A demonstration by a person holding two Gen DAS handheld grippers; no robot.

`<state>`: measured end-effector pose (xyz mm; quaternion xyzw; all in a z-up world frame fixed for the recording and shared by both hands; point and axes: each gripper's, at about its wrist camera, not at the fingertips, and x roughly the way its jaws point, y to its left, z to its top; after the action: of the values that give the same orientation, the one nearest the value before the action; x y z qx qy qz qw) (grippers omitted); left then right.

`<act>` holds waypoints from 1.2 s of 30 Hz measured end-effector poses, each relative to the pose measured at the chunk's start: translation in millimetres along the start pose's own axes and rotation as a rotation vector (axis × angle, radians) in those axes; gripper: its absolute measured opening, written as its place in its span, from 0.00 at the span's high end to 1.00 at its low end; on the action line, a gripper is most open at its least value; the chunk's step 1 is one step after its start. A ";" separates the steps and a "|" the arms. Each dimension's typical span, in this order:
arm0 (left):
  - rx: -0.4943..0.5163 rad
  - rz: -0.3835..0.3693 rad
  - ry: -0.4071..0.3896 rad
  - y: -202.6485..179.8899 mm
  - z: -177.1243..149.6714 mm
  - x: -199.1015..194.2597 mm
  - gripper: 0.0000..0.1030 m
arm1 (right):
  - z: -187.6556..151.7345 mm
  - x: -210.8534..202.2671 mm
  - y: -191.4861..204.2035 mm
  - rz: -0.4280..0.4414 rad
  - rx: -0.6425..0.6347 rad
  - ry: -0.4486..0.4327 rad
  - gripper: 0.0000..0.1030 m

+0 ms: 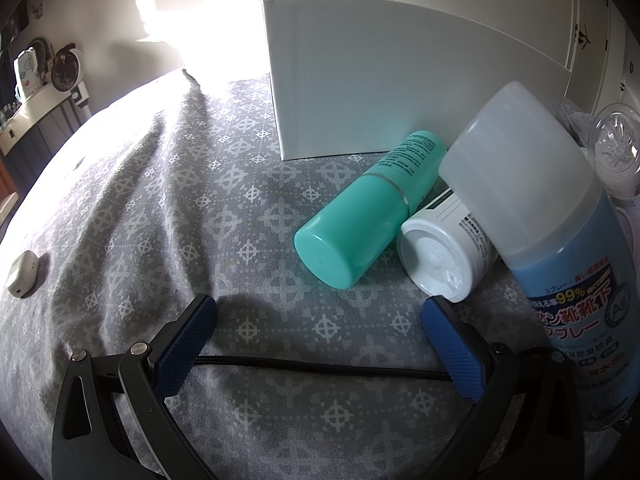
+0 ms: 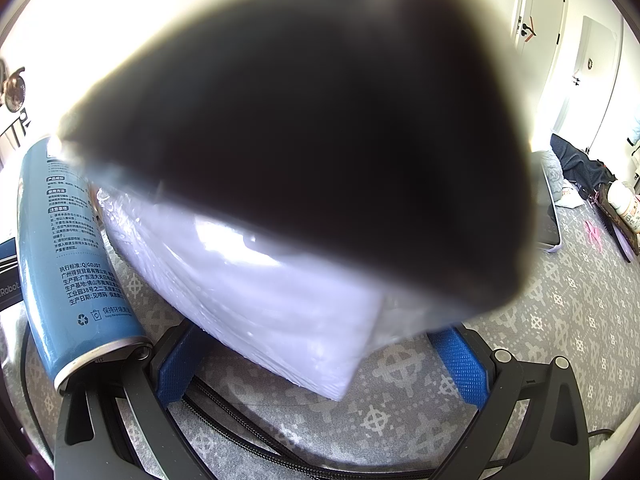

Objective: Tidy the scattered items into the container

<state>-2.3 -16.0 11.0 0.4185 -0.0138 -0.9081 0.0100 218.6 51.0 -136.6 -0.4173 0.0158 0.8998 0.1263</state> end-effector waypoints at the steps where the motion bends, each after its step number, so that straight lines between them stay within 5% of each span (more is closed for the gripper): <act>1: 0.000 0.000 0.000 0.0 -0.2 0.1 0.00 | -0.8 3.2 0.6 0.000 0.000 0.000 0.00; 36: 0.001 0.003 0.000 -0.7 0.3 0.0 0.00 | -11.4 34.0 1.8 -0.005 -0.004 0.001 0.00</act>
<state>-2.5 -15.3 11.2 0.4186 -0.0149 -0.9080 0.0110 205.6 55.0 -169.8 -0.4180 0.0132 0.8993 0.1278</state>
